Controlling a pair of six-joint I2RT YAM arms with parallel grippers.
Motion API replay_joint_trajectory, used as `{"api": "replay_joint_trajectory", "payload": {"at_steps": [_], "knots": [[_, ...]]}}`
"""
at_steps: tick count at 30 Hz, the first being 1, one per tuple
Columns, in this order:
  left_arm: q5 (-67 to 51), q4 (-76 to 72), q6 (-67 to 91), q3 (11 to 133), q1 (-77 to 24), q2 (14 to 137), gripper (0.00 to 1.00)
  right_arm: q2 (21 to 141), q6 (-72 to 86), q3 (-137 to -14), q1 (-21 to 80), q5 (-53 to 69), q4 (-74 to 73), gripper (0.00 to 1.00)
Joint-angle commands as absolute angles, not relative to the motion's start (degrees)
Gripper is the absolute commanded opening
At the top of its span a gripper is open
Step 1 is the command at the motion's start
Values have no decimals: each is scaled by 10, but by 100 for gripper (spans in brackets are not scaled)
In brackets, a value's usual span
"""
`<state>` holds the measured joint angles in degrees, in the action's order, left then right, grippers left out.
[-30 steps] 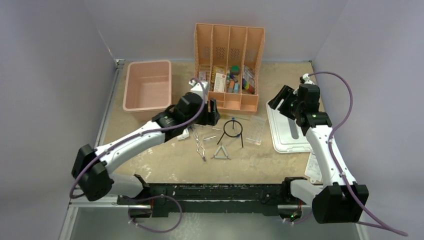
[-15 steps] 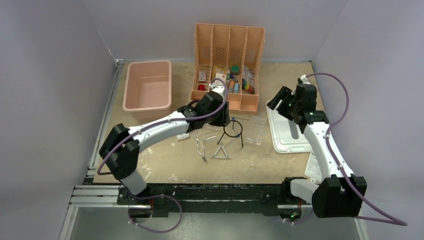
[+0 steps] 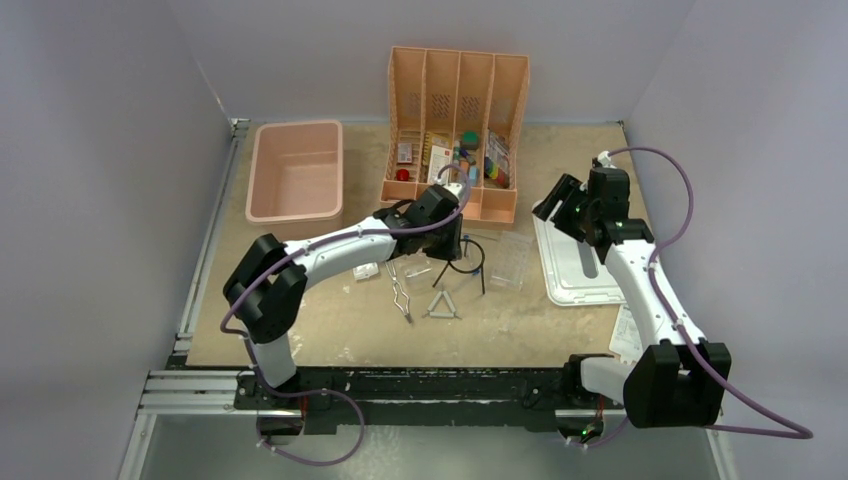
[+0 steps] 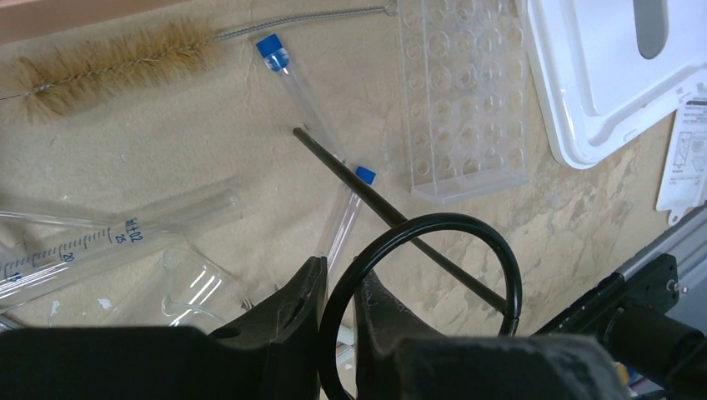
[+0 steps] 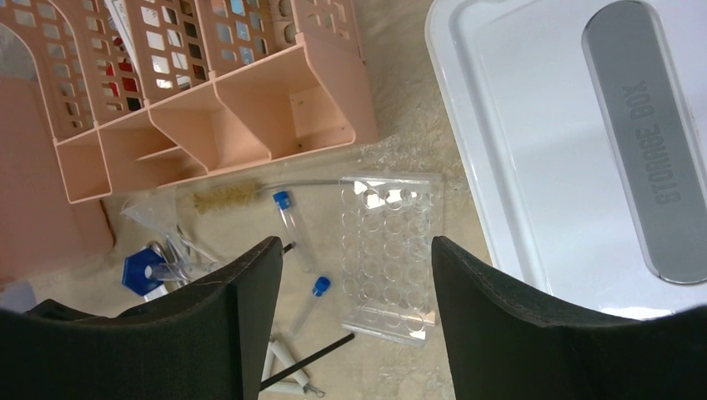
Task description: Organize the chemistry lab equipment
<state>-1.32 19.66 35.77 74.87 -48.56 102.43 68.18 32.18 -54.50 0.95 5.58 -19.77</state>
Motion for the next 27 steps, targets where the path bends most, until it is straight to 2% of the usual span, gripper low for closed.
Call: {"api": "replay_joint_trajectory", "payload": {"at_steps": [1, 12, 20, 27], "knots": [[-67, 203, 326, 791, -487, 1027, 0, 674, 325, -544, 8, 61, -184, 68], [-150, 182, 367, 807, -487, 993, 0, 653, 327, -542, 8, 56, -197, 67], [-88, 140, 340, 774, -482, 882, 0, 642, 329, -544, 8, 55, -196, 67], [-141, 99, 359, 796, -424, 842, 0, 656, 330, -564, 8, 58, -193, 67]]}}
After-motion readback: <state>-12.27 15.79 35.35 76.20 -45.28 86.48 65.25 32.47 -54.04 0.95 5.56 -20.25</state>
